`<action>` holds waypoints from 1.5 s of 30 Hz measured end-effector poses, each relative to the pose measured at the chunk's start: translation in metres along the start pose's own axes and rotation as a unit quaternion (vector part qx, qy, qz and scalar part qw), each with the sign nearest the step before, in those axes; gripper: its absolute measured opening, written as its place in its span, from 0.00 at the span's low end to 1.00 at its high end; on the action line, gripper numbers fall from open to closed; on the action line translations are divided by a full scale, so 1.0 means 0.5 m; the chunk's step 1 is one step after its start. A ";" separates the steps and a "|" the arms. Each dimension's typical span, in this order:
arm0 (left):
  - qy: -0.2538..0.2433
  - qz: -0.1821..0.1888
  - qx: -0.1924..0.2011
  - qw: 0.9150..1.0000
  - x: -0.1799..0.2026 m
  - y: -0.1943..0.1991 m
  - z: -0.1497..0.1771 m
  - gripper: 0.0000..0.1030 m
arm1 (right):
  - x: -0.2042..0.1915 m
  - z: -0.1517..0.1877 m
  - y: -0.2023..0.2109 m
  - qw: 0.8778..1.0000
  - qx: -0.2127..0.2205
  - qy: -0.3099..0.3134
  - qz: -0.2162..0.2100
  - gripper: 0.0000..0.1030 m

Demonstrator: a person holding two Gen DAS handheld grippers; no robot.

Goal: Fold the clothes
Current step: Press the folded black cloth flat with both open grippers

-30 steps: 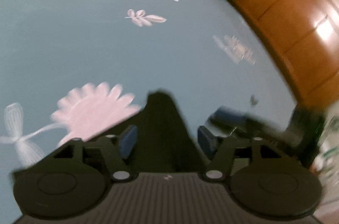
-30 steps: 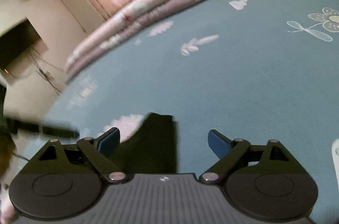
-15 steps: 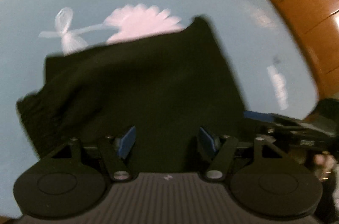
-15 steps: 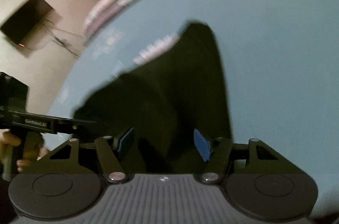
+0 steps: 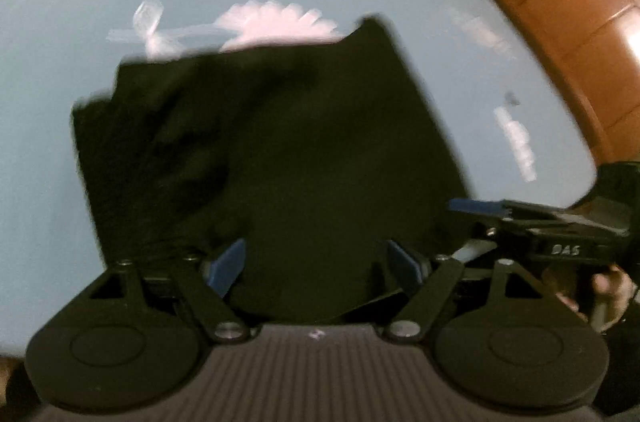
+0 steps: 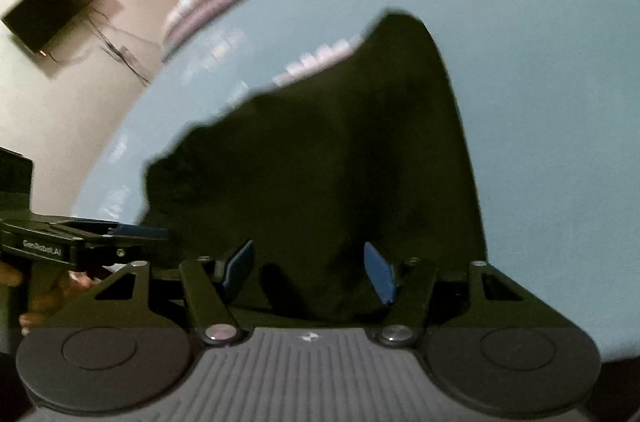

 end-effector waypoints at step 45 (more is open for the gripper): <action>0.214 0.154 0.083 0.961 -0.223 -0.055 -0.160 0.70 | -0.130 -0.220 -0.252 0.997 -0.011 0.073 -0.003 0.46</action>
Point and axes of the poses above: each gripper's, at about its wrist camera, not at the fingertips, and y roughly against the way its jaws point, x to its right, z to its underside, the point moved 1 cm from there along -y, roughly the way its jaws point, and after that the axes turned 12 degrees about -z, right-handed, at the moved point
